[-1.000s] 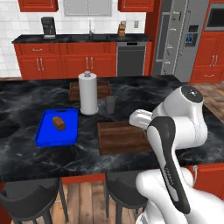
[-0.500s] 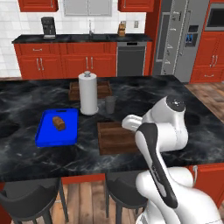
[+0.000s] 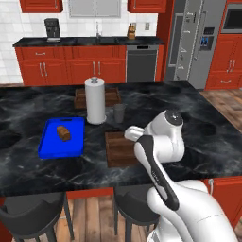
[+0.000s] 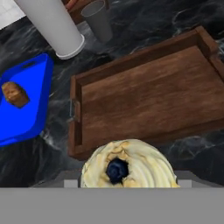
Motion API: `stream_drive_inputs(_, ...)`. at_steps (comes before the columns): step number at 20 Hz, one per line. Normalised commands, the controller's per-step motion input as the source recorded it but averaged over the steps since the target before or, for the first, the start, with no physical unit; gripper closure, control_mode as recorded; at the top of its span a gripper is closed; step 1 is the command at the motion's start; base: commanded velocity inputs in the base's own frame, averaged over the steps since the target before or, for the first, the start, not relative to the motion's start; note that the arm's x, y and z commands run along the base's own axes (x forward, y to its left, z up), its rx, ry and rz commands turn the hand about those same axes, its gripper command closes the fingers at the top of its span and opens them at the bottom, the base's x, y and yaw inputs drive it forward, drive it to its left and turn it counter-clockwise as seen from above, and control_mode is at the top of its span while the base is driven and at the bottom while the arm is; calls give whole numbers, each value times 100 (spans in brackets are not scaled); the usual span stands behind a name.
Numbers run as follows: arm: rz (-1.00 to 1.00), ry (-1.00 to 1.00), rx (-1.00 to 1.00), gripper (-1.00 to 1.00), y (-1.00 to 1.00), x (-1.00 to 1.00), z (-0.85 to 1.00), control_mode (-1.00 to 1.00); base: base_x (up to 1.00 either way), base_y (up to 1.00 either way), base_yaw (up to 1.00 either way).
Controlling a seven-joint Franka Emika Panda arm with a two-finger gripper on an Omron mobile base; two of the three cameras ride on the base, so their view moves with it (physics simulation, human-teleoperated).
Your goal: Take the cupcake and cake from the fridge and place them on the empty tray on the dining counter.
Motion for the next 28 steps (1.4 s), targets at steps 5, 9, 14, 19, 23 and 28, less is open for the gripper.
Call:
stream_drive_inputs(5, 0, 0, 0, 100, 0, 51, -35, -100, 0, 0, 0)
stream_drive_inputs(9, 0, 0, 0, 100, 0, 47, -36, -100, 0, 0, 0)
stream_drive_inputs(14, 0, 1, 0, 100, 6, 49, -33, -100, 0, 0, 0)
stream_drive_inputs(19, 0, 6, 0, 100, 10, 54, -25, -100, 0, 0, 0)
stream_drive_inputs(23, 0, 9, 0, 100, 5, 48, -28, -100, 0, 0, 0)
stream_drive_inputs(28, 0, 11, 0, 100, 1, 42, -33, -100, 0, 0, 0)
